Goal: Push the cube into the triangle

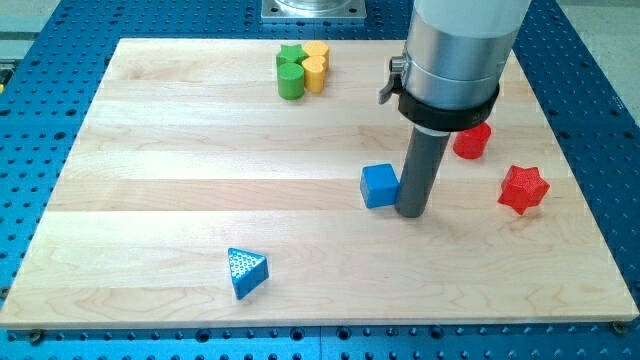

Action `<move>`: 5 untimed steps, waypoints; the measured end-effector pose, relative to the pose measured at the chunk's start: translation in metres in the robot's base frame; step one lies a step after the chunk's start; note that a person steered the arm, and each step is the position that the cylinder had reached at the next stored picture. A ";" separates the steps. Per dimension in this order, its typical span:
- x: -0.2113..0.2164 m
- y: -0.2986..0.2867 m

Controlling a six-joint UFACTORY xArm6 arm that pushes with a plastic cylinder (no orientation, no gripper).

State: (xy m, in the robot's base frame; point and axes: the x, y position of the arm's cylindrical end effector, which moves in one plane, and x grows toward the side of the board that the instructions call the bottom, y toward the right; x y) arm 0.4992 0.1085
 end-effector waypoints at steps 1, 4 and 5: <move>-0.029 0.000; 0.003 -0.106; 0.033 -0.116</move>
